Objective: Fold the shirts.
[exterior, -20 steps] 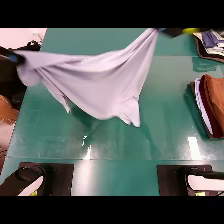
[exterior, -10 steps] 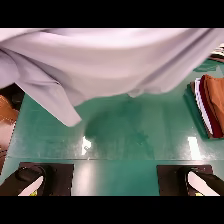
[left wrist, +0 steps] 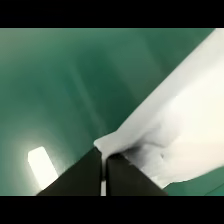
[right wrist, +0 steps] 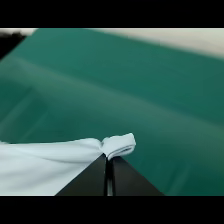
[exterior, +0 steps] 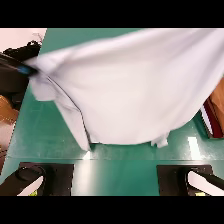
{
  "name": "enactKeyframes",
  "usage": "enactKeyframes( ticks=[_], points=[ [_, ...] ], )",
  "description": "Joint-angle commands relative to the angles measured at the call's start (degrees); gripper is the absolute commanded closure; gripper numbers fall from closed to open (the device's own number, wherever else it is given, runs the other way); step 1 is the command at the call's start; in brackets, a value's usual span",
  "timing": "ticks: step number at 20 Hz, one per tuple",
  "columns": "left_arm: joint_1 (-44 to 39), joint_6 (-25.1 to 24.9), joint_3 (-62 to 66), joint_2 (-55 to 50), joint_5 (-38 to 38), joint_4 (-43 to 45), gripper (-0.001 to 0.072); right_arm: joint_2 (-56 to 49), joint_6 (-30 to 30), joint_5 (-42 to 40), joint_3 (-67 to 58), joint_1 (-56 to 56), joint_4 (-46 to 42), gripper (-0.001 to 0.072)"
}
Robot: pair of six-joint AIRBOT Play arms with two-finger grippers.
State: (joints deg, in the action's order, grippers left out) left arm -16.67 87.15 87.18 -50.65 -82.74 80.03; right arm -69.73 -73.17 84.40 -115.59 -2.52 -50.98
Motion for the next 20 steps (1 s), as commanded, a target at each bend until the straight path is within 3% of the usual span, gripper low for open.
enactKeyframes(
  ticks=[1,7,9,11,16,17,18,19,20],
  points=[
    [0.44,-0.11,-17.79,-5.60,12.81,5.49,0.0687,-12.81,-3.08,3.69,0.00,8.96,-9.55,0.0699],
    [9.05,-0.48,-20.74,-25.29,36.37,0.57,0.0686,-30.97,-3.32,-3.04,-0.02,13.09,-12.22,0.0699],
    [9.94,-3.67,-20.74,-28.83,42.25,-0.74,0.0686,-33.99,-3.34,-8.09,-0.02,12.46,-12.00,0.0699],
    [9.92,-6.82,-20.74,-30.99,46.97,-1.46,0.0686,-36.26,-3.34,-11.65,-0.02,11.82,-12.00,0.0699],
    [9.92,-6.38,-20.74,-32.52,53.07,-2.34,0.0676,-39.01,-3.34,-16.55,-0.02,11.23,-11.91,0.0697],
    [9.92,-5.86,-20.74,-32.54,52.78,-2.54,0.0477,-39.17,-3.37,-16.72,-0.02,11.23,-11.91,0.0692],
    [9.94,-4.11,-20.72,-32.52,52.22,-2.51,0.0287,-39.21,-3.34,-17.00,-0.02,11.23,-11.63,0.0573],
    [9.94,-3.37,-20.24,-32.54,50.66,-2.45,0.0284,-39.19,-3.37,-17.51,-0.09,11.21,-11.54,0.0379],
    [9.97,-3.41,-19.26,-32.48,48.24,-2.40,0.0282,-38.97,-3.34,-17.66,-0.09,11.19,-11.61,0.0328]
  ],
)
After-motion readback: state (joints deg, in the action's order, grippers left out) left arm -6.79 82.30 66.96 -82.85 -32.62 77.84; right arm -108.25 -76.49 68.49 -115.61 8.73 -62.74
